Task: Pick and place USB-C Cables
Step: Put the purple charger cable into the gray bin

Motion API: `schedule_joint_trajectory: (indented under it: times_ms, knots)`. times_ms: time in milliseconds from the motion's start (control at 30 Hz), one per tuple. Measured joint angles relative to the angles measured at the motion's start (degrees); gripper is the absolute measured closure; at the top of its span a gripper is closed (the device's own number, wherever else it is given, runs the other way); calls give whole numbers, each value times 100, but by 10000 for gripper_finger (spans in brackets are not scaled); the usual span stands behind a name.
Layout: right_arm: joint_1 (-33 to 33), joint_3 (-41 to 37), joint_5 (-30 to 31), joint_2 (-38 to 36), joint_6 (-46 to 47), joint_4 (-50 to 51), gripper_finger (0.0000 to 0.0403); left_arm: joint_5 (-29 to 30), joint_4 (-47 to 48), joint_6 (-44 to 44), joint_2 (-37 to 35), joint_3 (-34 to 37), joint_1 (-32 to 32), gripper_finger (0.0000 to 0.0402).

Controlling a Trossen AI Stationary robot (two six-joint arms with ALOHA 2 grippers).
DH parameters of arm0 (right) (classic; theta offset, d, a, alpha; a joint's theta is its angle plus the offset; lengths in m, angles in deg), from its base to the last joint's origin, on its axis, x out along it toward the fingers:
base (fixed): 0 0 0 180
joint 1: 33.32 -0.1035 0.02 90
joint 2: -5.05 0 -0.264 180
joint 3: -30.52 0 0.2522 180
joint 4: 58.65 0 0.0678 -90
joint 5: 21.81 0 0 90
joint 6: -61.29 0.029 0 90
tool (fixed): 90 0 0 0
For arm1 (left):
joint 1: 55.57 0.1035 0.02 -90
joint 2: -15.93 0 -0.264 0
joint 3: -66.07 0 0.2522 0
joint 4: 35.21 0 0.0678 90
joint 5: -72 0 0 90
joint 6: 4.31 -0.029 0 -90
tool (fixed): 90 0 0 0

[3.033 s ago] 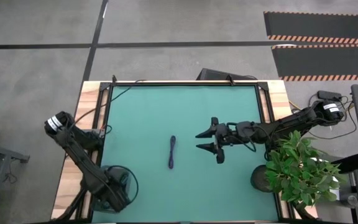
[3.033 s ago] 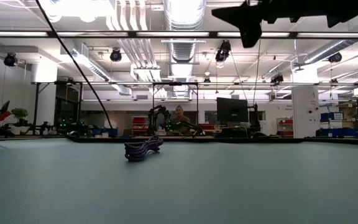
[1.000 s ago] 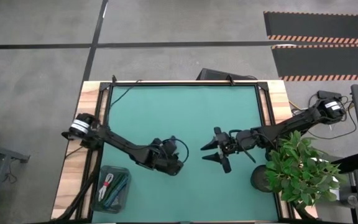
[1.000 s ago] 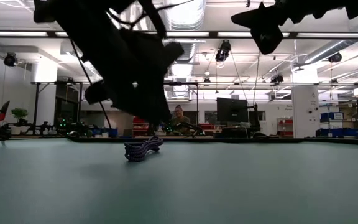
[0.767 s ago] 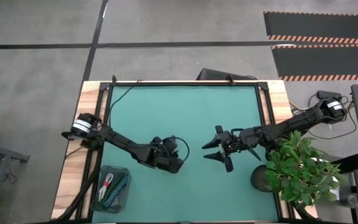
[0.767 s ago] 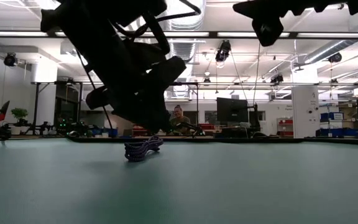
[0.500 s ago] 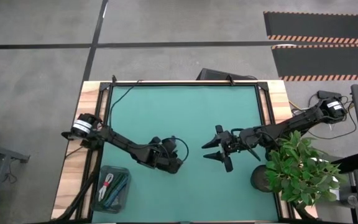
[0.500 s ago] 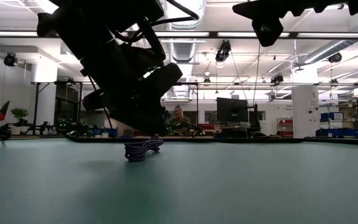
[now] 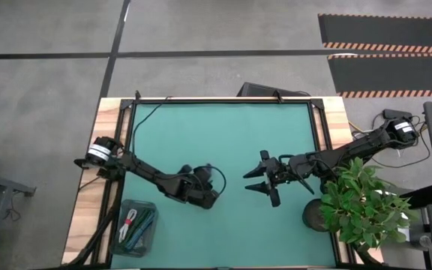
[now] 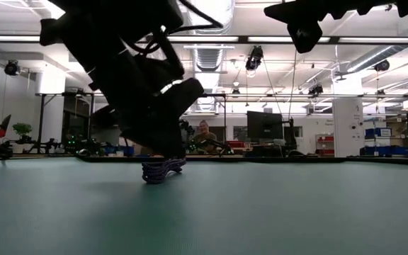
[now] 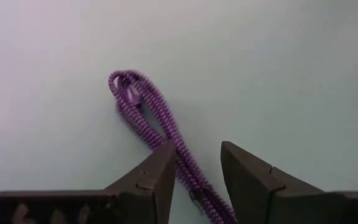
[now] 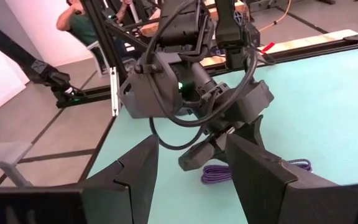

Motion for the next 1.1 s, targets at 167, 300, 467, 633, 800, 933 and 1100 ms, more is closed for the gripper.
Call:
schedule_joint_trajectory:
  times_ms: [167,300,467,633,800,933,1100]
  knots:
    - [0,0,1,0,-54,0,225,1,-4,375,0,222,-2,288]
    - [0,0,0,2,-57,0,225,-50,-6,467,0,315,0,289]
    - [0,0,0,2,-92,-2,225,-40,-23,647,-3,411,0,333]
    - [0,0,0,2,-107,-4,225,-16,-91,966,-28,590,-2,389]
    - [0,-2,0,2,-167,-2,225,35,-37,1006,-100,630,-4,392]
    - [-2,-4,101,8,-417,-2,225,-32,51,342,-590,605,0,395]
    - [0,-9,554,126,-1018,31,225,260,-474,-1062,-1713,719,-38,396]
